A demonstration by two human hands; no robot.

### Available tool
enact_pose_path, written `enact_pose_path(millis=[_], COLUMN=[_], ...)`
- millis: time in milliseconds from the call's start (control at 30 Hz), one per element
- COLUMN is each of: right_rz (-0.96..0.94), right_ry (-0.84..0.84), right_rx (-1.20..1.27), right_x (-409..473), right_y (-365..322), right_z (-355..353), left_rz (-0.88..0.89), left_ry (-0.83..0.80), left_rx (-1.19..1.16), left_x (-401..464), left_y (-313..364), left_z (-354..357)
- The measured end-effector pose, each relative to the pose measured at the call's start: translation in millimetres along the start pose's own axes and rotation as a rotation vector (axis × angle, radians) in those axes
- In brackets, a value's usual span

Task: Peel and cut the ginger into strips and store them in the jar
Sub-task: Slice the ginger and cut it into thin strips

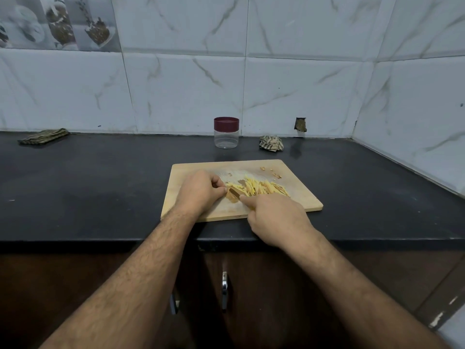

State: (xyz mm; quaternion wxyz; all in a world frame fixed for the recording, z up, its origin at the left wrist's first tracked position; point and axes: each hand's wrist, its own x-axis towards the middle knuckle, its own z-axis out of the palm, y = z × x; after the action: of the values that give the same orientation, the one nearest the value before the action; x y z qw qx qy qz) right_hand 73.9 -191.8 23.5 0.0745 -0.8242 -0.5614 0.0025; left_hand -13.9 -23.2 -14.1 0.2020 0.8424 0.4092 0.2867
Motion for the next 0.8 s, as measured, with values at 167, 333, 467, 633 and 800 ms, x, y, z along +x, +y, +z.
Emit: enact_pose_path(millis=[167,333,467,633,800], right_rz=[0.06,0.078,0.044,0.017,-0.006], right_ry=[0.032,0.066,0.052,0.061,0.052], right_rx=[0.103,0.174,0.21,0.175,0.107], right_x=[-4,-8,-5,1,6], right_y=[3,8,4,-2,0], right_z=[6,7,7,8,2], left_rz=[0.003,-0.01,-0.006,-0.016,-0.063], left_ry=[-0.005,-0.016,-0.024,-0.031,-0.022], left_rx=[-0.009,-0.033,-0.045,-0.079,-0.123], left_x=[0,2,4,4,7], left_y=[0,-3,-3,-3,-4], left_z=[0,0,1,0,0])
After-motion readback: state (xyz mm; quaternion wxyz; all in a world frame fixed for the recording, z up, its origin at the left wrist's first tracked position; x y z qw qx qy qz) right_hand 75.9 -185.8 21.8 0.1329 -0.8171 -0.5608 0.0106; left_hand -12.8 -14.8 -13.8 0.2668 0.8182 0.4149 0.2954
